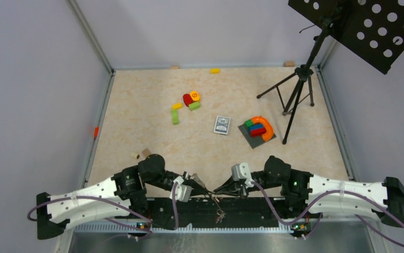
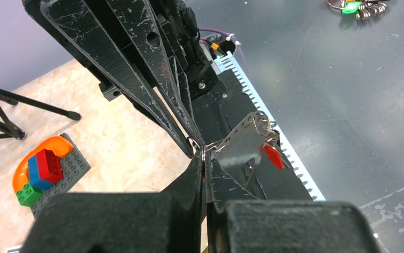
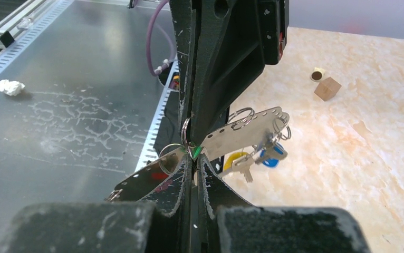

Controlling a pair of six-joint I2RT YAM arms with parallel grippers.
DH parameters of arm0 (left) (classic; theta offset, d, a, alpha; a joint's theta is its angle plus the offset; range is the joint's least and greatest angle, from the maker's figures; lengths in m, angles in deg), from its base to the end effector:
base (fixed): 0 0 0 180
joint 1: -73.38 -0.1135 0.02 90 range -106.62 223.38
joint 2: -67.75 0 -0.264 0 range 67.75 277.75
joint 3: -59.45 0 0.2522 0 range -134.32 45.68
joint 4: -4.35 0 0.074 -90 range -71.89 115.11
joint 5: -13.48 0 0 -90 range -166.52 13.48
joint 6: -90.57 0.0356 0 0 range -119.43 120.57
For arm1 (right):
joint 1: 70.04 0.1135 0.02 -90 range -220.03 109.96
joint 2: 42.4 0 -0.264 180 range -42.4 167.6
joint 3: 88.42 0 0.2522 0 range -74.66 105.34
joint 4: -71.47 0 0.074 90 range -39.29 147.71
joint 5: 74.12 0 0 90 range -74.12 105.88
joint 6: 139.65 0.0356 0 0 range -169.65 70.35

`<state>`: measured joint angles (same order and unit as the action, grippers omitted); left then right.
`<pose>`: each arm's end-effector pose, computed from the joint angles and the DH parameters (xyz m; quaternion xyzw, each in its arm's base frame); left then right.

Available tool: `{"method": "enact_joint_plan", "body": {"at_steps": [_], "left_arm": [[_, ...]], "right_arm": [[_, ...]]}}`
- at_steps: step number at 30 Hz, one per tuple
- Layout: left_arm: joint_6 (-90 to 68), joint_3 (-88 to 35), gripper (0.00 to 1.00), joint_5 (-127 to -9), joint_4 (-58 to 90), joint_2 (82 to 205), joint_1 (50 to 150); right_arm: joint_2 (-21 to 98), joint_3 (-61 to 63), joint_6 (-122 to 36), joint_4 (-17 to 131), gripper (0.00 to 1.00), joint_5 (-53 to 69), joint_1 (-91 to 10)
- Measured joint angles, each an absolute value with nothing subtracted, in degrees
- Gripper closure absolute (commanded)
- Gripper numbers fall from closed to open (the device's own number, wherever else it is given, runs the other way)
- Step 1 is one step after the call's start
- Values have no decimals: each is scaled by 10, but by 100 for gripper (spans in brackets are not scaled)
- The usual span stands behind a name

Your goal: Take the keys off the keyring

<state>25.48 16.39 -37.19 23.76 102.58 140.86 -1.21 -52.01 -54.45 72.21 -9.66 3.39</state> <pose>0.0376 -0.1495 0.2807 0.6730 0.3494 -0.4593 0.4627 0.0362 0.1755 0.2589 -0.5670 0.4585 0.5084 0.4580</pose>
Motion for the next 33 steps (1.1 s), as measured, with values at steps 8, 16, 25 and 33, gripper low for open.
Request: {"method": "enact_joint_plan", "body": {"at_steps": [8,16,25,33], "left_arm": [[209,208,100,-410,168,1004,1409],[167,247,100,-460,87,978,1409],[131,298,100,-492,10,955,1410],[126,303,100,-489,1,945,1410]], "right_arm": [[-18,-520,-575,712,100,-75,34],[-50,-522,-596,709,100,-45,34],[-55,-522,-600,702,100,-21,34],[-67,-522,-596,704,100,3,34]]}}
